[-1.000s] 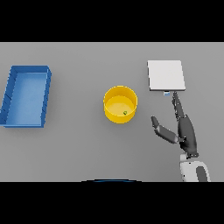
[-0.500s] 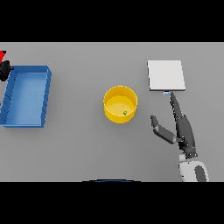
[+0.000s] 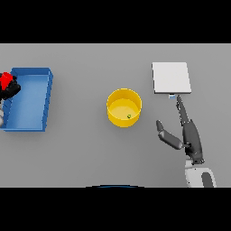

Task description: Pick up the red beaker and tilt it to pour out 1 green nut into yellow bowl. Pick up the yellow bowl and place it on the metallic measuring scale.

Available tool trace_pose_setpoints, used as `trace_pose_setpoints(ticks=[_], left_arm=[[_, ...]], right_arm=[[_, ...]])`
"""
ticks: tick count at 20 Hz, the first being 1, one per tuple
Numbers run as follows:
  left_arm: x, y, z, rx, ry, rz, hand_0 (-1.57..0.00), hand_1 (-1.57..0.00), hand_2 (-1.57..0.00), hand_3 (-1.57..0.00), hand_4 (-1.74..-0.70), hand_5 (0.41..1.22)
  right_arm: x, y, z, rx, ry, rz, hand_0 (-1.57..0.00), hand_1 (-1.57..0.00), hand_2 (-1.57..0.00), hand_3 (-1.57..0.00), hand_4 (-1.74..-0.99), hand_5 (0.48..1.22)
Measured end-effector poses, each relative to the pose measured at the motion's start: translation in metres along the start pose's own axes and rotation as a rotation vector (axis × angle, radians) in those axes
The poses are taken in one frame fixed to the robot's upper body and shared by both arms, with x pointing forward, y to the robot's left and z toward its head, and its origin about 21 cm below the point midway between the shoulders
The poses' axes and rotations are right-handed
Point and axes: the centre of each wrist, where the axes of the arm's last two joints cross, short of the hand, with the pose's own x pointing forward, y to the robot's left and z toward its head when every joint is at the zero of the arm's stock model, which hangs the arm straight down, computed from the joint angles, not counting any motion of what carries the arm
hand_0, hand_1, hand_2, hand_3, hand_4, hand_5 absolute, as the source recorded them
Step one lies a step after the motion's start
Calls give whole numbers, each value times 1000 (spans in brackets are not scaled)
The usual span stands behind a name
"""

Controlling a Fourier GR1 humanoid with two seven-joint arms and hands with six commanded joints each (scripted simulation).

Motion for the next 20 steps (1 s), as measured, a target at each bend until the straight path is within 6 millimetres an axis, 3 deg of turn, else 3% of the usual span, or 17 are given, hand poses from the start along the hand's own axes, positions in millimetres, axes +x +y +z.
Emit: trace_pose_setpoints(ticks=[1, 3, 5, 7, 12, 16, 18, 20], left_arm=[[4, 2, 2, -49, -13, -19, -1457, -1180, -1187, -1129, -1229, 803], [2, 6, 6, -140, -3, -40, -932, -755, -767, -722, -1034, 758], [3, 13, 8, -202, -6, -68, -596, -483, -490, -462, -916, 723], [3, 14, 11, -242, -19, -83, -381, -309, -313, -295, -851, 698], [4, 15, 9, -256, -28, -49, -124, -100, -102, -96, -791, 674], [10, 22, 7, -218, -78, -1, -50, -41, -41, -39, -786, 671], [14, 18, 7, -215, -98, 7, -32, -26, -26, -24, -780, 679], [9, 13, 9, -222, -93, 10, -20, -16, -16, -15, -779, 693]], right_arm=[[1, 1, -1, -4, 7, -8, 1, 1, 1, 1, -1188, 663], [-1, 1, 5, -1, 0, -9, 1, 1, 1, 1, -1185, 665], [2, 2, 4, -2, -4, -1, 1, 1, 1, 1, -1182, 667], [0, -2, 3, -3, 11, 7, 1, 1, 1, 1, -1187, 667], [8, 5, 2, 3, 17, -11, 1, 1, 1, 1, -1193, 660], [7, 7, 4, 12, 32, 71, 1, 1, 1, 1, -1198, 662], [11, 6, -4, 60, 7, 77, 1, 1, 1, 1, -1162, 694], [18, 5, -14, 140, -50, 123, 1, 1, 1, 1, -1202, 709]])
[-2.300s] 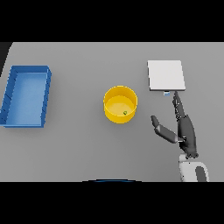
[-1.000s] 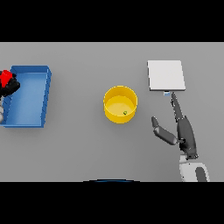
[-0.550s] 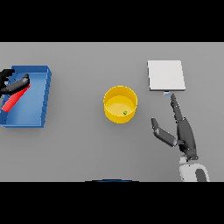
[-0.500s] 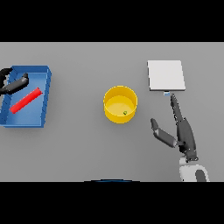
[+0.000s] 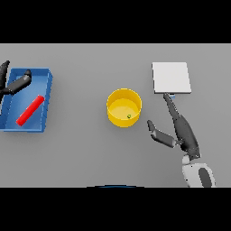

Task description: Pick up the red beaker and tilt it to pour out 1 green nut into yellow bowl. Pick up the yellow bowl and place it on the metallic measuring scale.

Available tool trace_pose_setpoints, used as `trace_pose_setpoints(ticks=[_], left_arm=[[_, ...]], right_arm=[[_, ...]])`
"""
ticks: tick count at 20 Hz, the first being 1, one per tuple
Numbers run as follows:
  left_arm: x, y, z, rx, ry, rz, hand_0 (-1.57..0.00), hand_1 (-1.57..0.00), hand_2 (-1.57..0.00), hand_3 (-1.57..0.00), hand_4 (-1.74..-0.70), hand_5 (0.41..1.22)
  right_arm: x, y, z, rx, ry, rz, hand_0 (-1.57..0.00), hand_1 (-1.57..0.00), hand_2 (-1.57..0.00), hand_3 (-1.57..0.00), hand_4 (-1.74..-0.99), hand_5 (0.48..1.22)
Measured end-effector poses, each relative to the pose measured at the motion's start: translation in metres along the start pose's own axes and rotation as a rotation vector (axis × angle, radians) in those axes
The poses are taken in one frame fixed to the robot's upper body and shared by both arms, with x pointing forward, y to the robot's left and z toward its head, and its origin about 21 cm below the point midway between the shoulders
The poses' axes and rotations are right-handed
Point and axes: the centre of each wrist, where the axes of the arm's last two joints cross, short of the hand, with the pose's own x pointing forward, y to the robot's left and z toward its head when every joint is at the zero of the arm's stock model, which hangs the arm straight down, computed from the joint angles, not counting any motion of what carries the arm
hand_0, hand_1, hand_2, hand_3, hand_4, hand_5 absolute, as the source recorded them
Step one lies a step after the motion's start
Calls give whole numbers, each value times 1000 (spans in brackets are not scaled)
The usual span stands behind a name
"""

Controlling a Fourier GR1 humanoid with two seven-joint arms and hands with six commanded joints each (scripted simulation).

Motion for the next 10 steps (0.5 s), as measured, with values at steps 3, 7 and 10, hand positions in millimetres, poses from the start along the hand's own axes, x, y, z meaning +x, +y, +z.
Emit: trace_pose_setpoints(ticks=[3, 7, 10], left_arm=[[2, 0, -2, 2, 6, 5, -10, -8, -8, -7, -790, 707], [3, -1, -6, -4, 6, 8, -3, -3, -3, -2, -795, 708], [1, 2, -6, 0, 3, 1, -1, -1, -1, -1, -793, 716]], right_arm=[[5, -8, -15, 119, -28, 107, 1, 1, 1, 1, -1255, 700], [20, -22, -44, 252, -39, 371, 1, 1, 1, 1, -1279, 671], [31, -16, -61, 401, -119, 559, 1, 1, 1, 1, -1276, 666]])
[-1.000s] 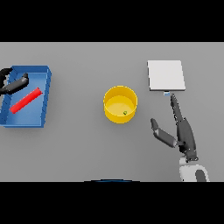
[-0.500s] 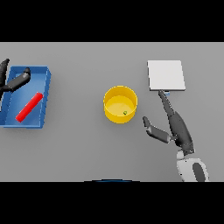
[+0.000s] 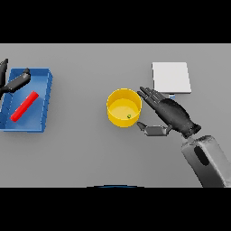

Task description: Pick up the red beaker and tilt it to pour out 1 green nut into yellow bowl. Pick up the yellow bowl and place it on the metallic measuring scale.

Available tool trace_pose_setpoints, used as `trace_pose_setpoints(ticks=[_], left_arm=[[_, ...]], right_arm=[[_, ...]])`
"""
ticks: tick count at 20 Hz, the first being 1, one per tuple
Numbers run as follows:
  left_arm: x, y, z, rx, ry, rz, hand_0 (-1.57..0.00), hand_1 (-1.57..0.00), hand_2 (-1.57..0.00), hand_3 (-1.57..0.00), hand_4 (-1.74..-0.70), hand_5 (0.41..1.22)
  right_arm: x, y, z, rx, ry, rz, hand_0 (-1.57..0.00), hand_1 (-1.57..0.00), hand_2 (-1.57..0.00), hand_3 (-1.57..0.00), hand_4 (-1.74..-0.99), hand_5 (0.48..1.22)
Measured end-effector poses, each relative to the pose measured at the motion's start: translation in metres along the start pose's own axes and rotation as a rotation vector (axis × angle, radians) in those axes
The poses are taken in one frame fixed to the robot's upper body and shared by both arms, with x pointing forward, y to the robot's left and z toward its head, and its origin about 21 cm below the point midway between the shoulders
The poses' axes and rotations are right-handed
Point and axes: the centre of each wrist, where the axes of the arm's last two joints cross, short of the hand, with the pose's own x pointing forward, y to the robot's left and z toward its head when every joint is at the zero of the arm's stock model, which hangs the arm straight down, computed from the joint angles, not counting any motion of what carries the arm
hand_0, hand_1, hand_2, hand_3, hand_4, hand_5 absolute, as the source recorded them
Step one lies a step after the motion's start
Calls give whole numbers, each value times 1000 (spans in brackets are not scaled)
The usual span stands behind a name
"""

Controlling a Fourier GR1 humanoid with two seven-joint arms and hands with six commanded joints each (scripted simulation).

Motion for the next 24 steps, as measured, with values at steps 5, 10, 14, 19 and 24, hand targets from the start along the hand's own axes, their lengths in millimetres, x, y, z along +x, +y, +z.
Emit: trace_pose_setpoints(ticks=[5, 10, 14, 19, 24], left_arm=[[5, -7, 2, -9, -7, 5, 0, 0, 0, 0, -798, 723], [4, -5, 2, -8, -13, -4, 1, 1, 1, 1, -796, 716], [5, -3, 3, -14, -14, -3, 1, 1, 1, 1, -795, 725], [4, -4, 2, -15, -15, -12, 1, 1, 1, 1, -797, 734], [5, 4, 3, -9, -13, -8, 1, 1, 1, 1, -798, 736]], right_arm=[[9, -2, -26, 139, -70, 137, 1, 1, 1, 1, -1274, 656], [13, -4, -55, 270, -102, 222, 1, 1, 1, 1, -1261, 685], [15, 5, -69, 358, -143, 234, 1, 1, 1, 1, -1244, 685], [12, 10, -80, 451, -137, 270, 1, 1, 1, 1, -1281, 674], [14, 17, -87, 516, -107, 311, 1, 1, 1, 1, -1306, 681]])
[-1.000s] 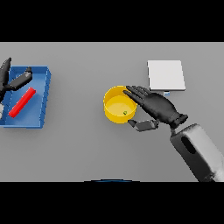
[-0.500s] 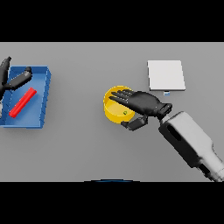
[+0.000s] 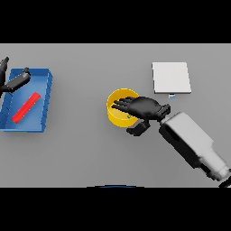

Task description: Pick up the red beaker and tilt it to pour out 1 green nut into yellow bowl. Pick up the yellow bowl and place it on the metallic measuring scale.

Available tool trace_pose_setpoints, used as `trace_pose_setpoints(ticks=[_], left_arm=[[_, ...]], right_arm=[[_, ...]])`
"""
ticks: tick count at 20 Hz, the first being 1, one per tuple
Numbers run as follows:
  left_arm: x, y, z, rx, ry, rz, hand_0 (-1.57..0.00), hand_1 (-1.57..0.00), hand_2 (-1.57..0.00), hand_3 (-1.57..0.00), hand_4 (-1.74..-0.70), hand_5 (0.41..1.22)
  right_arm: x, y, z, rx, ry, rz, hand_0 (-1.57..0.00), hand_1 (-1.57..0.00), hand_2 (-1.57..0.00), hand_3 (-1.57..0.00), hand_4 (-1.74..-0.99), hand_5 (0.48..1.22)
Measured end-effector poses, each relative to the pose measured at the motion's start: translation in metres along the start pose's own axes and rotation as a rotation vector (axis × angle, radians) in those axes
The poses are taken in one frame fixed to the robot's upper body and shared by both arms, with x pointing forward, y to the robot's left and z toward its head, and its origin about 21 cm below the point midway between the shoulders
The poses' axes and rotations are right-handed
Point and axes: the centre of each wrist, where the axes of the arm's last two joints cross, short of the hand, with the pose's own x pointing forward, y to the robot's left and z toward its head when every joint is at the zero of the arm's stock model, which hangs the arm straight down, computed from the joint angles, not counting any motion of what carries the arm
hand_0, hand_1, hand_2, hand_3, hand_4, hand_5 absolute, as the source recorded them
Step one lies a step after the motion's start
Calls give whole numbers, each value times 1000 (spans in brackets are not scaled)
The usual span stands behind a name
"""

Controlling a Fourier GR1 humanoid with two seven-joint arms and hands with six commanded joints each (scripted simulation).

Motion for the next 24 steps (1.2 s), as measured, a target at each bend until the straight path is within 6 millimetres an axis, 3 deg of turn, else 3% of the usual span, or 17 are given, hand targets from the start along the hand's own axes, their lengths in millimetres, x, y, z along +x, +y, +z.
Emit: trace_pose_setpoints(ticks=[4, 6, 8, 11, 13, 14, 17, 24], left_arm=[[-4, -1, 0, -3, 5, -9, 1, 1, 1, 1, -793, 729], [-2, -4, -1, -5, -3, -6, 1, 1, 1, 1, -792, 725], [-3, -3, -2, 1, -2, -1, 1, 1, 1, 1, -793, 722], [1, 0, 0, 4, -13, 6, 1, 1, 1, 1, -796, 726], [-1, 1, -1, 5, -2, 10, 1, 1, 1, 1, -799, 728], [2, 1, -3, 13, -7, 3, 1, 1, 1, 1, -799, 727], [-1, 1, -1, 5, -1, 5, 1, 1, 1, 1, -802, 725], [-4, 0, 4, 5, -10, -2, 1, 1, 1, 1, -801, 724]], right_arm=[[2, -2, -7, 42, 14, 29, 1, 1, -4, -11, -1308, 729], [7, 0, -12, 55, 19, 29, -16, -40, -68, -94, -1339, 784], [6, -1, -12, 64, 40, 55, -258, -236, -233, -249, -1387, 900], [6, -2, -14, 81, 33, 61, -891, -846, -814, -594, -1534, 1057], [8, -2, -12, 111, 26, 51, -1136, -1107, -1086, -867, -1604, 1116], [6, -5, -11, 127, 14, 49, -1223, -1200, -1183, -932, -1628, 1137], [3, -4, -8, 128, -12, 41, -1393, -1381, -1314, -1142, -1682, 1178], [7, -15, 6, 107, 18, 33, -1534, -1531, -1490, -1192, -1729, 1212]])
